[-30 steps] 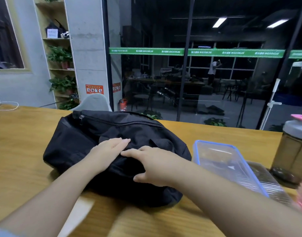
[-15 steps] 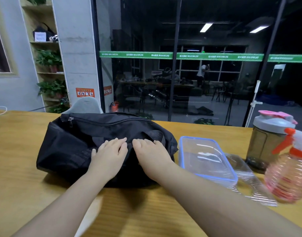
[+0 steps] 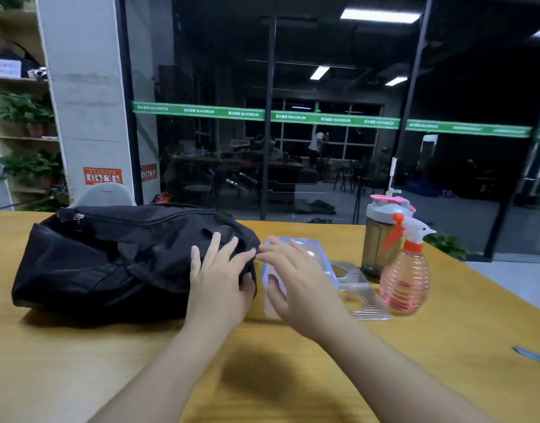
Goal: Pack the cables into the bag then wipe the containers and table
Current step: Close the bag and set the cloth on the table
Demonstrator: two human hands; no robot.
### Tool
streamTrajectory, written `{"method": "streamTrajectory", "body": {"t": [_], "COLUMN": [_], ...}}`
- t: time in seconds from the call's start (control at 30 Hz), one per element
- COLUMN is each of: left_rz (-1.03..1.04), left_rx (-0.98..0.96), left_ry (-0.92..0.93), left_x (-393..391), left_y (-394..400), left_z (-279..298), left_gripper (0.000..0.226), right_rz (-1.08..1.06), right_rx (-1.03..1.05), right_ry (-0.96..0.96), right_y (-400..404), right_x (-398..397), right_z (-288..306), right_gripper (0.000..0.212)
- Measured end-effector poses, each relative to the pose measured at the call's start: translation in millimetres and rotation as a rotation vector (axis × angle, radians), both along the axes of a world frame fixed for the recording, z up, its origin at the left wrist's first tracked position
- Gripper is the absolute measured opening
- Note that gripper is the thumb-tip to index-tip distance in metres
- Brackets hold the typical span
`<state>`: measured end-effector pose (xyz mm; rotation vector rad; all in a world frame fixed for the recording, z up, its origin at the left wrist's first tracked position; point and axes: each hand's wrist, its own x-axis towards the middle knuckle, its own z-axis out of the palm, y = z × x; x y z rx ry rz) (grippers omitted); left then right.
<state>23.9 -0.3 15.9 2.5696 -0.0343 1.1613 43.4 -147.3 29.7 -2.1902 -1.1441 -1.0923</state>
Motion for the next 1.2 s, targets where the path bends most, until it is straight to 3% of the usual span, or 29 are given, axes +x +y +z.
{"method": "streamTrajectory", "body": {"t": [0.2, 0.37, 0.63, 0.83, 0.93, 1.03, 1.2], "left_rz": [-0.211, -0.409, -0.626, -0.664, -0.686, -0.718, -0.735], "left_rx": [-0.148, -0.087, 0.117, -0.11, -0.212, -0.348, -0.396], "left_ry": [-0.088, -0.124, 0.024, 0.176, 0.221, 0.248, 0.303], "left_x": [-6, -12, -10, -9, -9, -11, -16], "left_y": [-86, -132, -145, -142, -140, -138, -140], "left_z": [-9, -15, -45, -46, -45, -43, -38], "left_gripper": [0.052, 0.05, 0.052, 0.063, 0.047, 0.044, 0.043], "right_rz": [-0.122, -0.254, -0.539, -0.676, -0.754, -0.98, -1.514], "right_rx": [0.282, 0.384, 0.561, 0.787, 0.774, 0.712, 0.229], "right_ry": [-0.025, -0.076, 0.026, 0.232, 0.342, 0.426, 0.631], "right_y": [-75, -141, -225, -240, -245, -262, -294], "right_x": [-13, -23, -32, -32, -29, -27, -35], "right_z": [-21, -37, -51, -51, -52, -58, -69], "right_gripper": [0.026, 0.02, 0.024, 0.022, 0.02, 0.027, 0.043]}}
